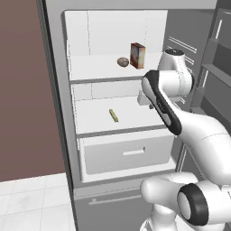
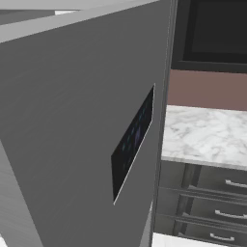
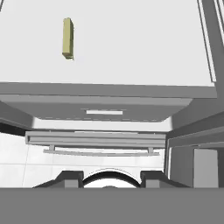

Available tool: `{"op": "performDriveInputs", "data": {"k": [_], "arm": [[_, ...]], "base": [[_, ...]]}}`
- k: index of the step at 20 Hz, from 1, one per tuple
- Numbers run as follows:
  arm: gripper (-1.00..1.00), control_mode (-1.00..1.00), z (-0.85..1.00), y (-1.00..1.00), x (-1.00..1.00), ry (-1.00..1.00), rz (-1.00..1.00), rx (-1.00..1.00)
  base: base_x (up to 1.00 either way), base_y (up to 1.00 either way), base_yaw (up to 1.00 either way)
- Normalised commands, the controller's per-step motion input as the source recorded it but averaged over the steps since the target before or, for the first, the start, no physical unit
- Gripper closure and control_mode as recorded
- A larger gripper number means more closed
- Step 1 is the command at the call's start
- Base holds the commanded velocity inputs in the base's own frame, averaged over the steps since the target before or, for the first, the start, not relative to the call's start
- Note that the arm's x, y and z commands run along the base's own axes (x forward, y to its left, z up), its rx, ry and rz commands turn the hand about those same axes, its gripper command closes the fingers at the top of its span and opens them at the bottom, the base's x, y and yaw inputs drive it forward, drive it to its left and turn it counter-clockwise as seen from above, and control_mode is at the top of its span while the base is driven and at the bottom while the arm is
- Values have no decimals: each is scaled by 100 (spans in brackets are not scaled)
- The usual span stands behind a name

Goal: Pick the egg and butter from the fridge and place them by the bowl for mixing.

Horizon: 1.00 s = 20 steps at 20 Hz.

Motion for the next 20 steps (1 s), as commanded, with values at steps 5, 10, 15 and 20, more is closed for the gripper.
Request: {"op": "performDriveInputs", "data": {"k": [5,10,15,20], "arm": [[-100,-100,0,0,-13,-3,1,0],[-100,-100,-1,9,-29,-31,1,6],[-100,-100,2,30,-9,-40,0,7],[-100,-100,26,32,0,-19,0,0]], "base": [[0,0,0],[0,0,0],[0,0,0],[0,0,0]]}}
